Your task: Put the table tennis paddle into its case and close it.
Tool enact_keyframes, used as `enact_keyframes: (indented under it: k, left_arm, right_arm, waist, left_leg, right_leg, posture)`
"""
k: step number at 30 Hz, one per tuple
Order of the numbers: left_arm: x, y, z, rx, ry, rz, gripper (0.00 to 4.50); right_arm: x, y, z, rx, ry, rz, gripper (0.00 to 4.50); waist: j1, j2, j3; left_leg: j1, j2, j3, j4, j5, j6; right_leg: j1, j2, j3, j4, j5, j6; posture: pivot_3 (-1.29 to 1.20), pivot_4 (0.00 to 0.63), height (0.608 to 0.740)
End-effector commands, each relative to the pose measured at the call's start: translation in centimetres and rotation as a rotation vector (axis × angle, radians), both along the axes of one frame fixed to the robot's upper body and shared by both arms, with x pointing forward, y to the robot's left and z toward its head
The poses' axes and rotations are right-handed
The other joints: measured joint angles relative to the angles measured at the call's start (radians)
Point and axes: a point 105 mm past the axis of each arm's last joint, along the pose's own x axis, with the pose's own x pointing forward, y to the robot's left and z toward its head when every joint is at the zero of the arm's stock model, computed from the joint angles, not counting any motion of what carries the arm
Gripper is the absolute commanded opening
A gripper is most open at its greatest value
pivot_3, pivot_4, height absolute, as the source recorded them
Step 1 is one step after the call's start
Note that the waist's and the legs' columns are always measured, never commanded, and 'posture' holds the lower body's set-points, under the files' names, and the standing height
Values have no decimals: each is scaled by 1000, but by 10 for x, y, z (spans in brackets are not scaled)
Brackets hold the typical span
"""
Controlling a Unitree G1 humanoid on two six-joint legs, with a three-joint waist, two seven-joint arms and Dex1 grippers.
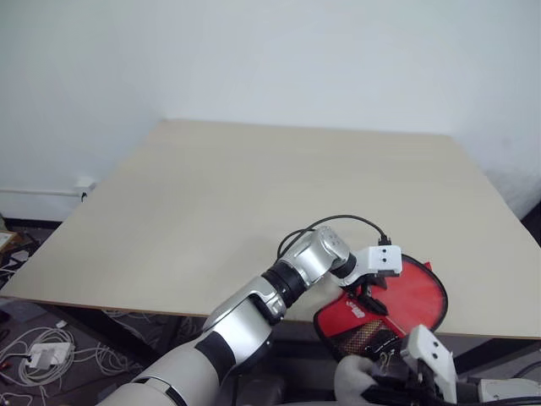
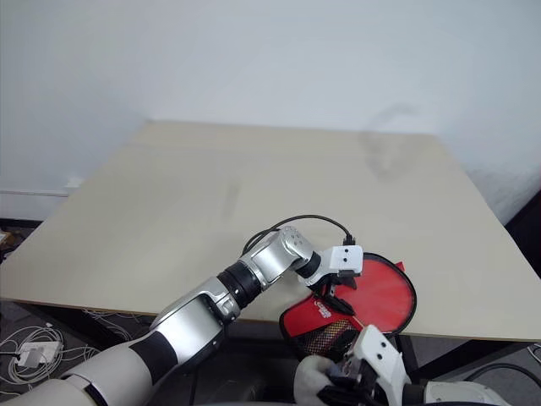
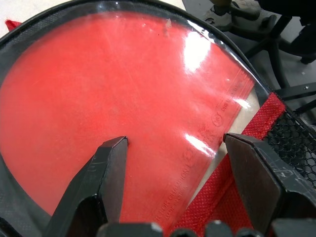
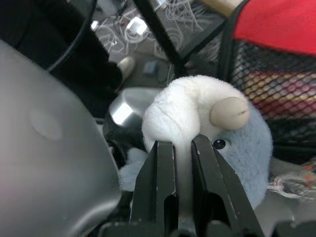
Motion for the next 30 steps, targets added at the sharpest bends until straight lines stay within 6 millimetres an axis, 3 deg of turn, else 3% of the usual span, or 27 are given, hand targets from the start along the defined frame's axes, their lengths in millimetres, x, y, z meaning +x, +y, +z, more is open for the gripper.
enact_keyframes:
  k: [1, 9, 15, 20, 29, 30]
  left_arm:
    - [-41, 6, -47, 142, 169, -46, 3279]
    - [-41, 7, -48, 146, 169, -46, 3279]
    - [-41, 6, -47, 145, 168, -45, 3279]
    - [-38, 6, -47, 146, 164, -39, 3279]
    - [-34, 7, -46, 148, 155, -28, 3279]
    - [-33, 7, -46, 148, 154, -27, 3279]
  right_arm:
    - [-14, 23, 15, 127, 7, 96, 14]
    - [-6, 27, 33, 198, -103, 127, 14]
    - [11, 17, 31, 127, -156, 0, 14]
    - [24, 17, 48, 184, -207, -43, 14]
    - [32, 10, 54, 148, -271, -40, 2972]
    - [34, 9, 56, 157, -282, -53, 2972]
  waist:
    - [0, 0, 0]
    - [0, -1, 0]
    - [1, -2, 0]
    - [1, -2, 0]
    - [1, -3, 0]
    - [0, -3, 0]
  left_leg:
    - [0, 0, 0, 1, 0, 0]
    - [0, 0, 0, 2, -1, 1]
    - [0, 0, 0, 2, -2, 1]
    - [1, 0, 0, 3, -2, 1]
    - [1, 0, 0, 3, -2, 1]
    - [1, 0, 0, 3, -2, 1]
  right_leg:
    - [0, 0, 0, 0, 0, 0]
    - [1, 0, 0, 0, 0, 0]
    - [1, 0, 0, 0, 0, 0]
    - [2, 0, 0, 0, 0, 0]
    - [3, 0, 0, -1, -1, 0]
    - [3, 0, 0, -1, -1, 0]
  posture:
    - [0, 0, 740]
    - [0, 0, 740]
    - [0, 0, 740]
    - [0, 0, 740]
    - [0, 0, 740]
    - [0, 0, 740]
